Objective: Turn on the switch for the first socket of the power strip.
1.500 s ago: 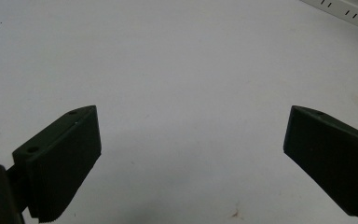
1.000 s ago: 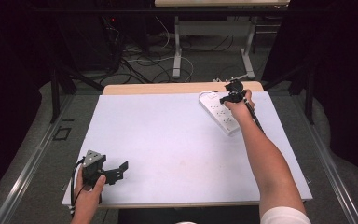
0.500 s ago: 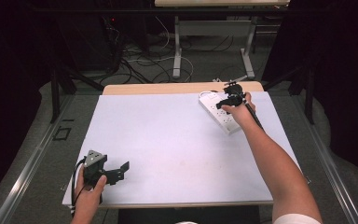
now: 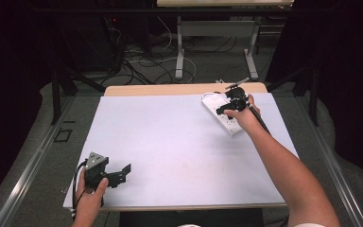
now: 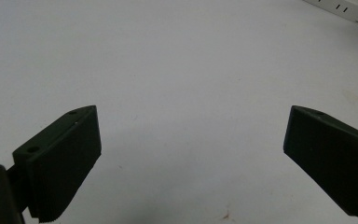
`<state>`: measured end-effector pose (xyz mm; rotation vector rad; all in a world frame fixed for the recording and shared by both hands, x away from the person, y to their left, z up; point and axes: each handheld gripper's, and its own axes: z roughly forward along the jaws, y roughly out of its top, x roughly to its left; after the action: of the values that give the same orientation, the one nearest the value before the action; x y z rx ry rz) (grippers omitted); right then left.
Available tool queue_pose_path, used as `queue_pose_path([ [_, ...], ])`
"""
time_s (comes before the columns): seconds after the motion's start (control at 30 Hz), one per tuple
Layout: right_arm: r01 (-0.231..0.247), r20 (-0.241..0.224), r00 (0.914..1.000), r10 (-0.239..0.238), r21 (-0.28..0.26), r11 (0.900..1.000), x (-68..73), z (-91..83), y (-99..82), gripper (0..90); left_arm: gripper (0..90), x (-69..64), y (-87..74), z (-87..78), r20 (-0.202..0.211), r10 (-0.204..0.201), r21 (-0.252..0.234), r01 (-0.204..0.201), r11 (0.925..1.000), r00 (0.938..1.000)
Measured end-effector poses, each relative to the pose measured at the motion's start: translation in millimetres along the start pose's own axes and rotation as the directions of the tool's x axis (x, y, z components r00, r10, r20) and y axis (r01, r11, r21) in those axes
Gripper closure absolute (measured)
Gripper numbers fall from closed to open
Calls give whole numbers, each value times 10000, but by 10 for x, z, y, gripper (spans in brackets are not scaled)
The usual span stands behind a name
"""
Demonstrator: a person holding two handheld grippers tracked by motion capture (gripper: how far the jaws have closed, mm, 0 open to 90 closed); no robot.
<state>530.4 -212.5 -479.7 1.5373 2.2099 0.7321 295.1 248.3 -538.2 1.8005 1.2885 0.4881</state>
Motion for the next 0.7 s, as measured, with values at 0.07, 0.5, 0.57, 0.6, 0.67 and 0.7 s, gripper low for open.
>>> queue_pose_path([
  [0.07,140,-13,9999,-140,67,9999,20,-30,-16,0,41,-1,-1,0,5,-1,2,1,10000,10000],
  [0.5,608,-822,9947,-616,-119,9981,226,-307,-156,0,41,-6,-1,-9,-2,-5,23,5,10000,10000],
  [0.57,727,-851,9936,-737,-141,9973,239,-349,-197,0,41,-7,-1,-11,-4,3,15,-3,10000,10000],
  [0.6,737,-978,9924,-747,-147,9972,248,-375,-225,0,41,-8,-2,-11,-10,-6,20,6,10000,10000],
  [0.67,822,-1011,9913,-837,-190,9964,248,-407,-265,0,41,-8,-1,-10,-13,2,-5,-2,10000,10000],
  [0.7,766,-1106,9908,-786,-219,9968,253,-428,-294,0,41,-8,-1,-11,-15,2,-1,-2,10000,10000],
])
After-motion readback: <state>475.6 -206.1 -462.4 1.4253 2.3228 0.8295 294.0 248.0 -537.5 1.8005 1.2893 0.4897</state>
